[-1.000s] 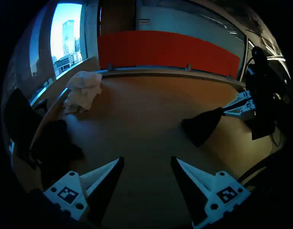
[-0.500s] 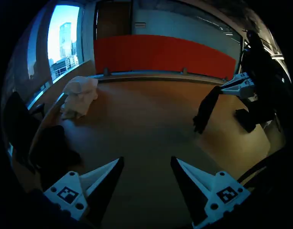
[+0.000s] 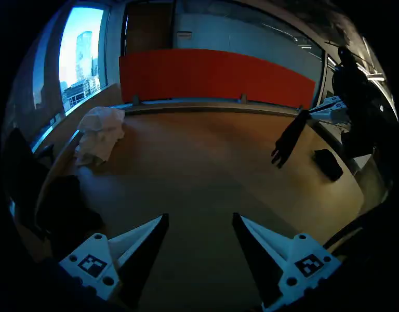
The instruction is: Fold towel
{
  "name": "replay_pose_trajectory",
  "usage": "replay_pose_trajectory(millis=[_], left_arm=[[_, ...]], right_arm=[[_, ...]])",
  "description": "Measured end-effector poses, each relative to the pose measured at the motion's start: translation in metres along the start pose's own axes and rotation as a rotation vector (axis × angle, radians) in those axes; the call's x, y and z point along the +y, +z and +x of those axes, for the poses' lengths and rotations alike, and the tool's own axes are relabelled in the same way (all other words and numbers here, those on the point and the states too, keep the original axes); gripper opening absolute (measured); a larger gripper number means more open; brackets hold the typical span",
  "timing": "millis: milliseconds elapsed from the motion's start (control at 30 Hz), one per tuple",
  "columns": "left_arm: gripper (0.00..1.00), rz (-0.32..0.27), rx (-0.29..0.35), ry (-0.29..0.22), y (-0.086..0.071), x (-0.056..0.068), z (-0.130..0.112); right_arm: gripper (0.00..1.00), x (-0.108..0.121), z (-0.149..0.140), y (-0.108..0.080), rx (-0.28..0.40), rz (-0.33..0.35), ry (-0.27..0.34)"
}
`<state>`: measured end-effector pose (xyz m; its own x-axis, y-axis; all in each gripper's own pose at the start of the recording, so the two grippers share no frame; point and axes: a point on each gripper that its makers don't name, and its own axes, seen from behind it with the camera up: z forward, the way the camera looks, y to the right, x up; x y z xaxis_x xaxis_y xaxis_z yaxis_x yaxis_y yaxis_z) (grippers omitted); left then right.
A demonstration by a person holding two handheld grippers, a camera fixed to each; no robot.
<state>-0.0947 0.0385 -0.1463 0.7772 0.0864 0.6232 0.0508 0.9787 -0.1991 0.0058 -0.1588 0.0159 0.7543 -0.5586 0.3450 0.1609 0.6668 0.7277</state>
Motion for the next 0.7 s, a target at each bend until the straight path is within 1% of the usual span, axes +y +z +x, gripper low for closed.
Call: replay_pose_trajectory(millis=[300, 700], left_arm=[[0.90, -0.004, -0.005, 0.013, 0.002, 0.005, 0.003], [0.90, 0.001, -0.017, 0.013, 0.003, 0.009, 0.004]], right_arm=[[0.06, 0.053, -0.038, -0.019, -0.053, -0.044, 0.037], [0.06, 0.117, -0.067, -0.044, -0.083, -0.108, 0.113]])
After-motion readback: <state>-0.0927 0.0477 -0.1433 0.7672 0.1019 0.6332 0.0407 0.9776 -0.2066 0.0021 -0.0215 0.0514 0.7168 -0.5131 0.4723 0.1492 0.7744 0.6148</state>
